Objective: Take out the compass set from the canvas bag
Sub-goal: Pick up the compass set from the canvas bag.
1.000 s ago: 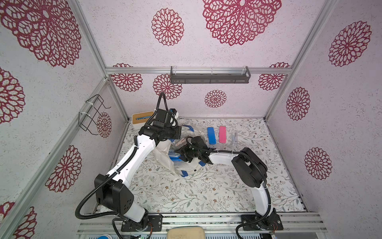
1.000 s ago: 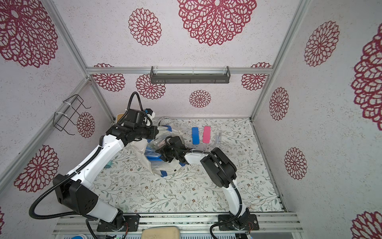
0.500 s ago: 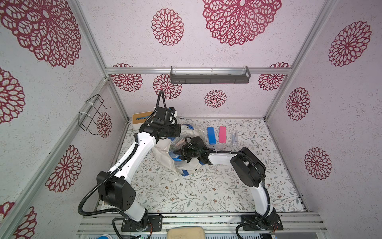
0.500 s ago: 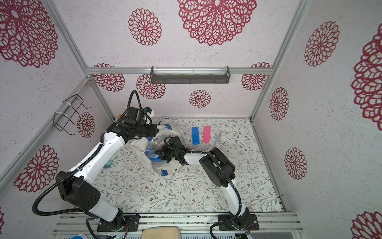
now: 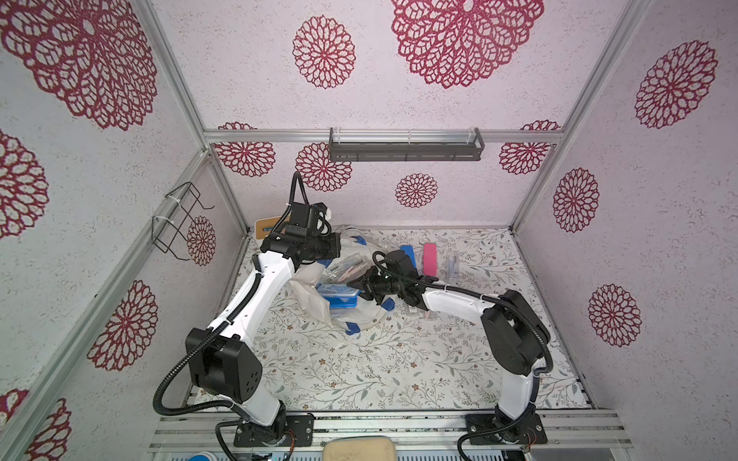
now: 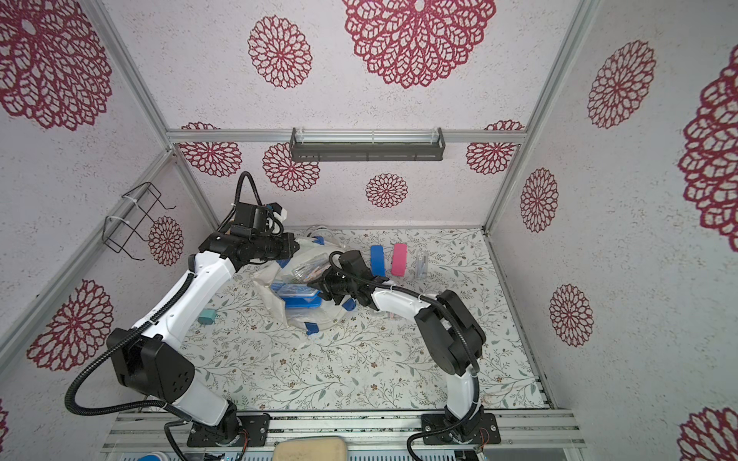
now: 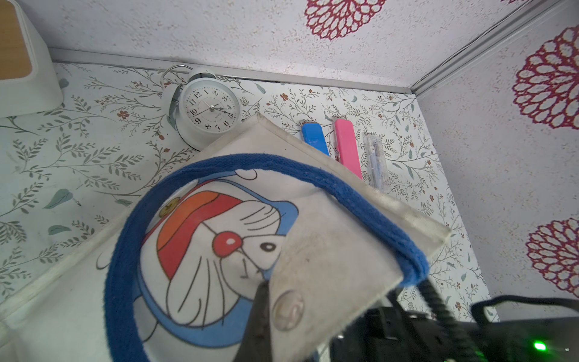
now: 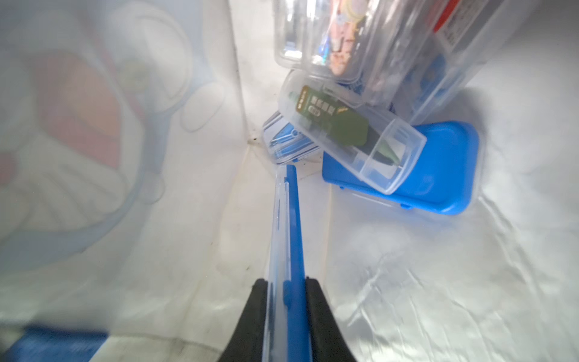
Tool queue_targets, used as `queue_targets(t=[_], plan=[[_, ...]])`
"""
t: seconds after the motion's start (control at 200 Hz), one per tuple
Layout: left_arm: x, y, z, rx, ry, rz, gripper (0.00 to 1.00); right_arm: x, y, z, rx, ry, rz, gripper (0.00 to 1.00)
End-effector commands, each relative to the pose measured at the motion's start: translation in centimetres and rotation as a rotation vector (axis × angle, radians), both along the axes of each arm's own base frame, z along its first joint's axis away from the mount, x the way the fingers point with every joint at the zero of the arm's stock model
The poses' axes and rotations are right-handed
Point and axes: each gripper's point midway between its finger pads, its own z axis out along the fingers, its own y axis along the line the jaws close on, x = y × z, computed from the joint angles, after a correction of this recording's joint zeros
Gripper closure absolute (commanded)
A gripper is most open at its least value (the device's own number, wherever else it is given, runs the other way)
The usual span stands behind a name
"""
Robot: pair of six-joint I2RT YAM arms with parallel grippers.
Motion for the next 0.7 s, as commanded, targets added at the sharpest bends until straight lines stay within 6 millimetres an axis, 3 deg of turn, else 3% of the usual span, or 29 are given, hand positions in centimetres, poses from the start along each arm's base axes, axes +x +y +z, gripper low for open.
queue_targets(t=[0.0, 0.125, 0.4, 0.52, 0.696], plan=[[1.1, 0.5, 2.1, -0.024, -0.06, 0.022, 1.0, 0.3, -2.5, 4.2, -0.008, -0.143, 0.049, 0.86], [1.2, 0.8, 2.1, -0.027, -0.054, 0.029, 1.0, 0.2, -5.2, 5.7, -0.058, -0.222, 0.122, 0.88], [1.6, 1.8, 1.7, -0.062, 0.006, 0.062, 1.0, 1.4, -14.2, 9.7, -0.012, -0.336, 0.07, 0.88], [1.7, 1.2, 2.2, -0.101, 0.01, 0.051, 1.0, 2.3, -15.1, 10.3, -0.012, -0.361, 0.034, 0.87], [2.0, -0.1, 3.6, -0.178, -0.006, 0.026, 1.0, 3.6, -12.5, 10.4, 0.107, -0.36, 0.017, 0.86]])
